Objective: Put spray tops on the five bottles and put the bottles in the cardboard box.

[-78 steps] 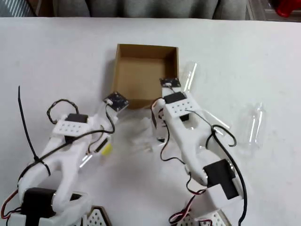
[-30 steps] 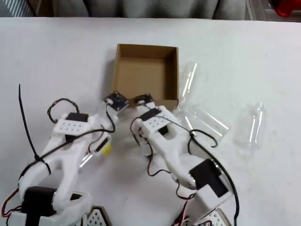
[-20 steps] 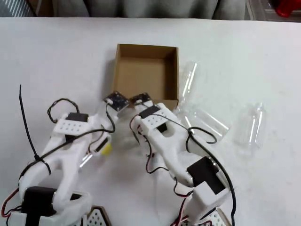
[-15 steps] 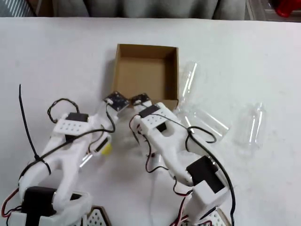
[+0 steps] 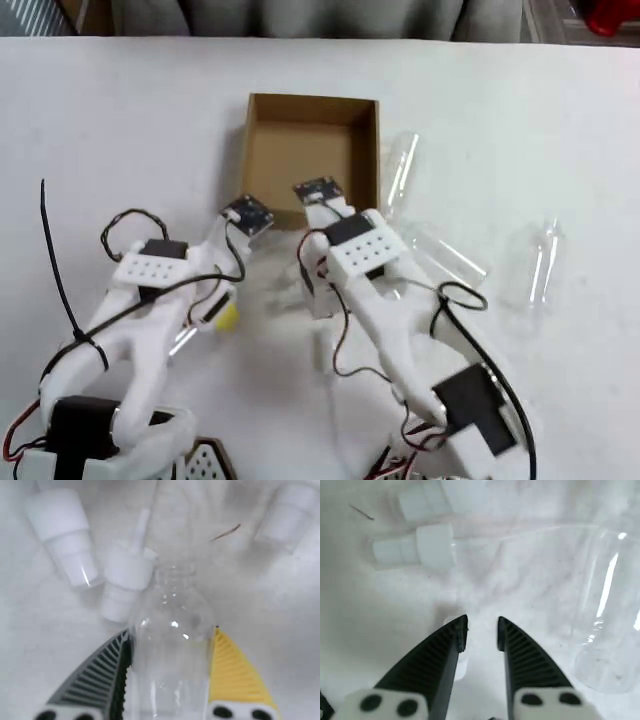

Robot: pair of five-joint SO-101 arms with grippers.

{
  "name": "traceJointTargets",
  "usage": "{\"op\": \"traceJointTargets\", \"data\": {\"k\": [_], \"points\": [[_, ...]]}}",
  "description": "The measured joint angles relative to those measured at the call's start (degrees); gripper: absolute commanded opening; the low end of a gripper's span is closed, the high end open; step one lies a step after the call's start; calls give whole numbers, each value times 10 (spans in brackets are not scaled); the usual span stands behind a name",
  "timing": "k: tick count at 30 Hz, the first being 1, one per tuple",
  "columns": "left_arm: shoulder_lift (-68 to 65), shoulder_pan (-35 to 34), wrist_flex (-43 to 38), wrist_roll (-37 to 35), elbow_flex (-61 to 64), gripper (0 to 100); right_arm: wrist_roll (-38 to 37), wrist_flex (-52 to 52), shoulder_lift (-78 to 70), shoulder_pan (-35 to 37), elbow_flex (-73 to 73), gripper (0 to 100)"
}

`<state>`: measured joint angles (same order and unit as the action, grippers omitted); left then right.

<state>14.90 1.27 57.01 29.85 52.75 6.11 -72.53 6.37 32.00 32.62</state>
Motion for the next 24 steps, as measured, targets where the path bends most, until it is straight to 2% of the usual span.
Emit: {"op": "traceJointTargets", "data": {"k": [5,12,18,24], "points": [[0,0,0,0,0,20,0,4,39,4,41,180],[0,0,0,0,0,20,2,-23,69,72,43,180],[0,0,0,0,0,20,84,-13,73,101,64,176],[0,0,0,0,0,20,121,36,-21,161,93,176]]}}
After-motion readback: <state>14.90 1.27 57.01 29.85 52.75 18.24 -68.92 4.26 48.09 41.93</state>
